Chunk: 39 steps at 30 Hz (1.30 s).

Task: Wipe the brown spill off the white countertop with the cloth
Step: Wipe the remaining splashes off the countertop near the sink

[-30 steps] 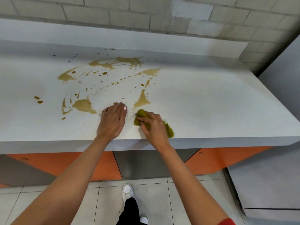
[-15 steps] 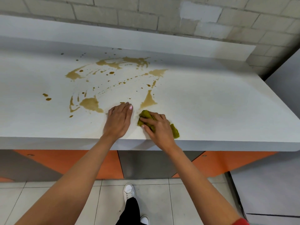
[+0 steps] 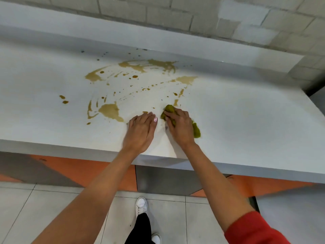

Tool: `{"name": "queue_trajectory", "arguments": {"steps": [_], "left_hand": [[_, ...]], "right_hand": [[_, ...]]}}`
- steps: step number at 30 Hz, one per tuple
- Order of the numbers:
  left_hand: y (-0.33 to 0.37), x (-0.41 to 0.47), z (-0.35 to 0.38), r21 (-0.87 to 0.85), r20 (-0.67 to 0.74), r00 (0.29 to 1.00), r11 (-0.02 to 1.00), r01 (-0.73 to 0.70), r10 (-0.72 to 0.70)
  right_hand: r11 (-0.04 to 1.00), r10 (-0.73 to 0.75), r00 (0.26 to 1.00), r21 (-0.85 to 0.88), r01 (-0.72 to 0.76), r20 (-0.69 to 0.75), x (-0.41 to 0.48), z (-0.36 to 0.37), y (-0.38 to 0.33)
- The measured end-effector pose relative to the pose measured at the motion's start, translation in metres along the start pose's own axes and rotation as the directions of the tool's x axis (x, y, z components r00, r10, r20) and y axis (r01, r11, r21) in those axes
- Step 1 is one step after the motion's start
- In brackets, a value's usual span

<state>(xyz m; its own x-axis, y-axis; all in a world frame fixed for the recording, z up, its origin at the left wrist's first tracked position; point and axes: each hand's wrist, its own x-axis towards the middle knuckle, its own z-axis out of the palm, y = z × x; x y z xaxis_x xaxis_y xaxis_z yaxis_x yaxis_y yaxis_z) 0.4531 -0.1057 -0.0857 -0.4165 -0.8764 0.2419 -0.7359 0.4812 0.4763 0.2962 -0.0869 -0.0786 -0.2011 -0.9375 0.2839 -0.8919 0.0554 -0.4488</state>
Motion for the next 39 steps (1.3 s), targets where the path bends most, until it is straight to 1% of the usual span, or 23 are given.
{"name": "queue_trajectory", "arguments": {"steps": [2,4,6,8,10,12,14,16,18,19,21,23,25,27,29,31,33,34,36,39], "left_hand": [[-0.002,0.001,0.000,-0.004,0.010,1.000,1.000,0.018,-0.018],[-0.001,0.000,0.000,-0.005,0.006,1.000,1.000,0.013,-0.013],[0.000,-0.001,-0.001,-0.015,-0.003,1.000,1.000,0.005,-0.005],[0.000,-0.001,-0.002,-0.017,0.001,1.000,1.000,0.004,-0.004],[0.001,-0.001,-0.002,-0.004,0.005,1.000,1.000,0.004,-0.004],[0.002,-0.001,-0.002,0.007,0.002,1.000,1.000,0.001,-0.001],[0.003,-0.001,-0.001,0.009,-0.005,1.000,1.000,-0.003,0.003],[0.002,-0.002,-0.001,-0.004,-0.008,1.000,1.000,-0.002,0.002],[0.001,-0.002,-0.001,-0.018,-0.011,1.000,1.000,0.000,0.000],[0.001,-0.002,-0.001,-0.019,-0.011,1.000,1.000,0.001,-0.001],[0.002,-0.003,-0.001,-0.011,-0.015,1.000,1.000,-0.001,0.001],[0.003,-0.003,-0.001,0.007,-0.027,1.000,1.000,-0.010,0.011],[0.005,-0.003,-0.002,0.021,-0.034,0.999,1.000,-0.009,0.010],[0.006,-0.004,-0.002,0.038,-0.036,0.999,0.999,-0.010,0.011],[0.007,-0.004,-0.002,0.034,-0.029,1.000,0.999,-0.005,0.006],[0.005,-0.004,-0.002,0.005,-0.022,1.000,1.000,0.004,-0.004],[0.003,-0.005,-0.001,-0.012,-0.019,1.000,1.000,0.010,-0.011],[0.003,-0.005,0.000,-0.019,-0.022,1.000,1.000,0.013,-0.014],[0.003,-0.004,0.000,-0.024,-0.024,1.000,1.000,0.019,-0.020],[0.006,-0.003,-0.001,-0.006,-0.029,0.999,1.000,0.014,-0.014]], "right_hand": [[0.996,-0.081,0.997,0.027,0.080,0.016,-0.018,-0.006,0.004],[0.994,-0.104,0.994,0.028,0.103,0.016,-0.032,-0.018,0.019],[0.998,-0.057,0.998,0.021,0.058,-0.011,-0.030,-0.027,0.037],[1.000,0.030,0.999,0.005,-0.030,-0.042,-0.017,-0.028,0.044],[0.994,0.106,0.993,-0.028,-0.107,-0.045,-0.001,-0.021,0.038],[0.993,0.115,0.993,-0.037,-0.116,-0.020,0.008,-0.011,0.021],[0.999,0.030,0.999,0.020,-0.030,0.021,0.002,-0.003,0.001],[0.992,-0.096,0.994,0.087,0.091,0.056,-0.014,0.000,-0.012],[0.979,-0.182,0.981,0.108,0.174,0.071,-0.031,-0.006,-0.007],[0.977,-0.193,0.978,0.100,0.186,0.073,-0.037,-0.011,0.001],[0.987,-0.151,0.987,0.062,0.148,0.060,-0.039,-0.021,0.020],[0.998,-0.062,0.998,0.023,0.061,0.021,-0.029,-0.023,0.031],[1.000,0.019,1.000,-0.015,-0.019,0.011,-0.014,-0.017,0.025],[0.999,0.047,0.998,-0.013,-0.047,0.028,-0.003,-0.010,0.010],[1.000,-0.001,0.998,0.017,0.000,0.059,-0.004,-0.005,-0.003],[0.993,-0.108,0.991,0.054,0.104,0.075,-0.018,-0.004,-0.011],[0.980,-0.191,0.978,0.075,0.185,0.081,-0.037,-0.008,-0.008],[0.978,-0.204,0.976,0.067,0.198,0.082,-0.043,-0.012,-0.002],[0.988,-0.153,0.986,0.033,0.151,0.063,-0.045,-0.019,0.015],[0.999,0.020,1.000,-0.032,-0.020,0.012,-0.027,-0.024,0.032]]}}
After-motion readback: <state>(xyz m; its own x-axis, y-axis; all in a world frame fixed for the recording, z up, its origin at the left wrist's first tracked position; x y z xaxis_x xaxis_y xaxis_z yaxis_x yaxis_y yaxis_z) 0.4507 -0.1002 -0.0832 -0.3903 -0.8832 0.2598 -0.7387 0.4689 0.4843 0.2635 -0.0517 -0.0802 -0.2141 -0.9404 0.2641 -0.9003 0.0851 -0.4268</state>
